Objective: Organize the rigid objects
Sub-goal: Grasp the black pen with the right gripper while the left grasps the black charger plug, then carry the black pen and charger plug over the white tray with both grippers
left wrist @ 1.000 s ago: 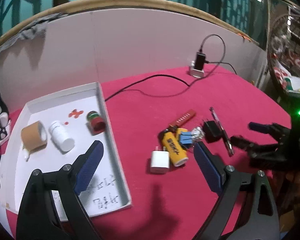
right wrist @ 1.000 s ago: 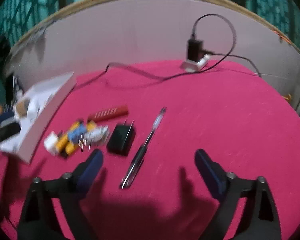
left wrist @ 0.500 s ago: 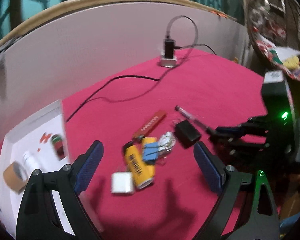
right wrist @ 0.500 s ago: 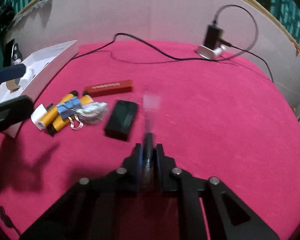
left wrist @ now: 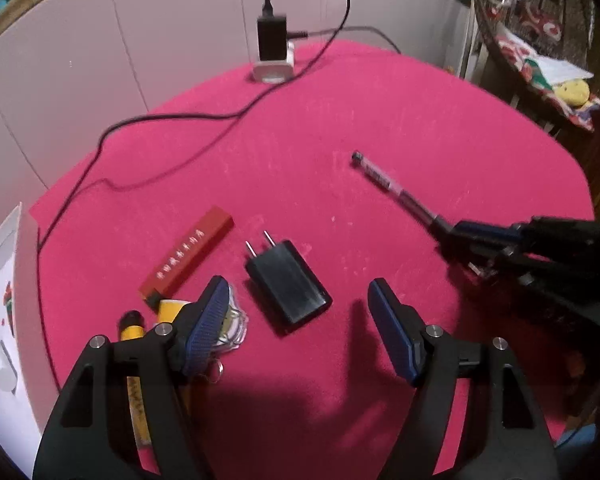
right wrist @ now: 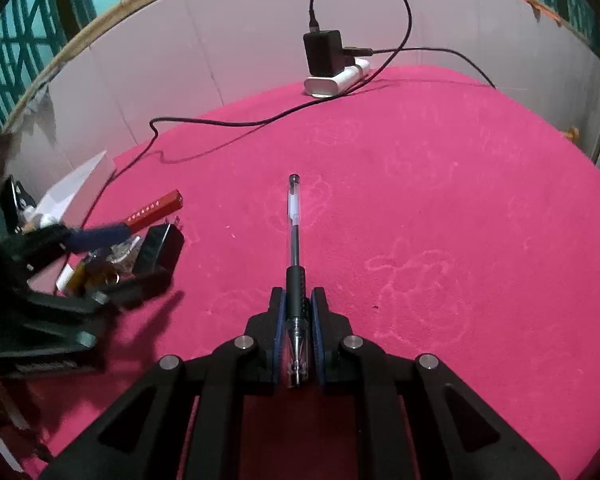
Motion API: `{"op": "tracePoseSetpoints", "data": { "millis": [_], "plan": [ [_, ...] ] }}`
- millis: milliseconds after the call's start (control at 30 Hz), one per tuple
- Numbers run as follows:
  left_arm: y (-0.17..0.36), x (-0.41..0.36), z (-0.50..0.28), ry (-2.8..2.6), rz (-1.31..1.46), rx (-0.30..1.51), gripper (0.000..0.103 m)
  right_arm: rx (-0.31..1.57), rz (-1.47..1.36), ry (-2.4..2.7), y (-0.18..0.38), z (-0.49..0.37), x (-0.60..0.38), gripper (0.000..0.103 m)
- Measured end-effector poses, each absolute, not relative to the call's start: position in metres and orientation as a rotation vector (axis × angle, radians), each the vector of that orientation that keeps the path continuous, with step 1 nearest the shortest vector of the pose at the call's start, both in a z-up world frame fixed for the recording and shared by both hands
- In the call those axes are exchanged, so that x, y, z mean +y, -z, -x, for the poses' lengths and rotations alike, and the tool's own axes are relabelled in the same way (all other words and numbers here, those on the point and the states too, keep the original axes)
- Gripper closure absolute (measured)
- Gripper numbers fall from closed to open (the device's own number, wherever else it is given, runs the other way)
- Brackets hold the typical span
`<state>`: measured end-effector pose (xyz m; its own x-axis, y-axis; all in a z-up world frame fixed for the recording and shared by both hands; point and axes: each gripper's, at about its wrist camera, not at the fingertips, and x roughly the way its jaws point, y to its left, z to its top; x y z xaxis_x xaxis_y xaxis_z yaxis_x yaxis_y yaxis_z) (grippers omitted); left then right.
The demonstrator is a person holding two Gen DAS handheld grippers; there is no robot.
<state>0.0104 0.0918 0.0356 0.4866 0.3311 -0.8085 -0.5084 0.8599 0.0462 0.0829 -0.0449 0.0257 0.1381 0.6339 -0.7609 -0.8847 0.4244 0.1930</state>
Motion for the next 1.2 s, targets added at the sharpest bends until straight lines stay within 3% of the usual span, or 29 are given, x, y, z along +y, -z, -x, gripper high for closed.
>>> {"op": "tracePoseSetpoints", "data": {
  "millis": [233,333,467,1200],
  "plan": [
    [-0.027,0.089,-0.037,-0.517,0.154,0.978,0.032,0.902,0.326,-1.130,-0.025,-0.082,-0.043,0.092],
    [-0.027,0.084,-0.036,-0.494,0.154,0.953,0.070,0.907,0.316,-1.134,-0.025,-0.083,-0.043,0.092],
    [-0.026,0.066,-0.034,-0.518,0.049,0.943,0.070,0.905,0.318,-1.133,-0.025,-0.082,-0.043,0.092],
    [-0.053,0.038,-0.008,-0.570,0.036,0.856,0.070,0.862,0.367,-1.100,-0.026,-0.075,-0.042,0.092]
  ]
}}
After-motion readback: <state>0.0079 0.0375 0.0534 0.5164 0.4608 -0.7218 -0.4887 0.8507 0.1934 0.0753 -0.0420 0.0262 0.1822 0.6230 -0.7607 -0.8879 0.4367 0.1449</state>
